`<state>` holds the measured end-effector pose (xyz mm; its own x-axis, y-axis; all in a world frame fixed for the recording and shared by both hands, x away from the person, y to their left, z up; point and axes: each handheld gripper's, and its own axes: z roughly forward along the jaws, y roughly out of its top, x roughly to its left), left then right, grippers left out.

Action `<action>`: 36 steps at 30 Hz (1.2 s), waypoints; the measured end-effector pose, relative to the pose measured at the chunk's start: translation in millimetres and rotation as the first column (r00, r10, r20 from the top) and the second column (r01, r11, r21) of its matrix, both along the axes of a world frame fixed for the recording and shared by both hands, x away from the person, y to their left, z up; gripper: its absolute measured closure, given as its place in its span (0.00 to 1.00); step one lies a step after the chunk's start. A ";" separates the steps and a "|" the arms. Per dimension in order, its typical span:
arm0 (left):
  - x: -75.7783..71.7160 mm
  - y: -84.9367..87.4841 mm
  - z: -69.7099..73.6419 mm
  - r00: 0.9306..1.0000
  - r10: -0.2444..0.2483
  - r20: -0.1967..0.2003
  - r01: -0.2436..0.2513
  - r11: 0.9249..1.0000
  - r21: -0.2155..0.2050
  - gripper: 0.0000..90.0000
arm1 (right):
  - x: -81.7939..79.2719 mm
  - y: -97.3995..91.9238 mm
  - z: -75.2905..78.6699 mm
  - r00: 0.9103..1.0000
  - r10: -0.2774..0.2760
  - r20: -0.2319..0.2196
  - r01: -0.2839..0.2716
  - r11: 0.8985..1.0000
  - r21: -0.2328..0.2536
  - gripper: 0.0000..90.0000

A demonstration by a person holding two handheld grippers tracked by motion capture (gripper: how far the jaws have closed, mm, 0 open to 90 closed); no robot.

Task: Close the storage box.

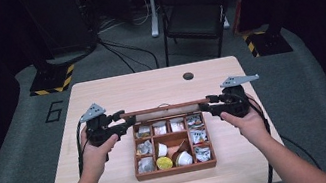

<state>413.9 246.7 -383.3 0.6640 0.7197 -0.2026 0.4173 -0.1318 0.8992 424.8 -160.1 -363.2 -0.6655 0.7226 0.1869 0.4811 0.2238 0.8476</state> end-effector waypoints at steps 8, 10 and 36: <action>-12.7 4.8 -5.4 1.000 -0.003 0.003 0.003 1.000 0.004 0.45 | -13.2 -2.0 -6.1 1.000 0.010 0.009 -0.010 1.000 0.000 0.57; -16.6 6.2 -6.9 1.000 -0.007 0.000 0.007 1.000 0.000 0.45 | -16.0 -2.6 -7.9 1.000 0.010 0.006 -0.011 1.000 0.003 0.57; -57.0 0.5 -32.9 1.000 0.001 0.009 -0.001 0.999 0.053 0.48 | -55.6 -1.0 -38.2 0.999 0.002 0.045 0.001 0.999 -0.047 0.56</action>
<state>356.9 247.2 -416.3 0.6649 0.7300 -0.1581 0.4093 -0.1791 0.8946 369.2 -161.1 -401.4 -0.6729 0.7295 0.1226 0.4423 0.2638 0.8572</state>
